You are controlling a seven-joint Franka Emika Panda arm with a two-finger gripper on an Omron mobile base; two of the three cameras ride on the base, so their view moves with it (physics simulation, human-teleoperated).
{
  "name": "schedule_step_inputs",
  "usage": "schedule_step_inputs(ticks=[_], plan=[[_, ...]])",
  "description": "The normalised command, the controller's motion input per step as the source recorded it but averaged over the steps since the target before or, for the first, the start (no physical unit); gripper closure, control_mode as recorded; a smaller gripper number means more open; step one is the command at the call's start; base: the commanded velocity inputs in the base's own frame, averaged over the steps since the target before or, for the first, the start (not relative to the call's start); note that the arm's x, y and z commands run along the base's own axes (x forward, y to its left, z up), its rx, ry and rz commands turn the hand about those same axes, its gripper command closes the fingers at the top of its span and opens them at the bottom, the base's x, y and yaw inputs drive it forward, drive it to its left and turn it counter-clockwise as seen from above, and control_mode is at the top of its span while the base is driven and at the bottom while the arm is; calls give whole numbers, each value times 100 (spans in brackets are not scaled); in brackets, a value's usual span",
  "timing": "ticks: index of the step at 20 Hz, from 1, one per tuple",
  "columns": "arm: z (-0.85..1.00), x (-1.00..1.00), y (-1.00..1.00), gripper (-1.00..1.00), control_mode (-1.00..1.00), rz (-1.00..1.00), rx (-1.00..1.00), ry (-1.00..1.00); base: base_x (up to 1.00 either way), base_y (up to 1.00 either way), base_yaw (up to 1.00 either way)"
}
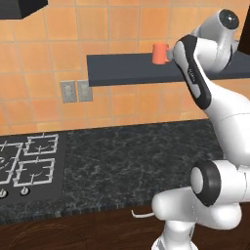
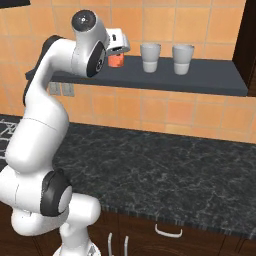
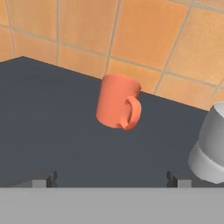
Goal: Gather all objects into one cabinet and sort the glasses and bowls to opposite sides.
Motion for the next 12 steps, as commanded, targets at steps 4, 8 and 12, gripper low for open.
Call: schedule_step_inputs(ticks=[4,8,12], plan=[[12,26,-11,-100,-100,0,0,0,0,0,0],[3,15,-7,-100,-100,0,0,0,0,0,0],[0,2,0,-100,-100,0,0,0,0,0,0]])
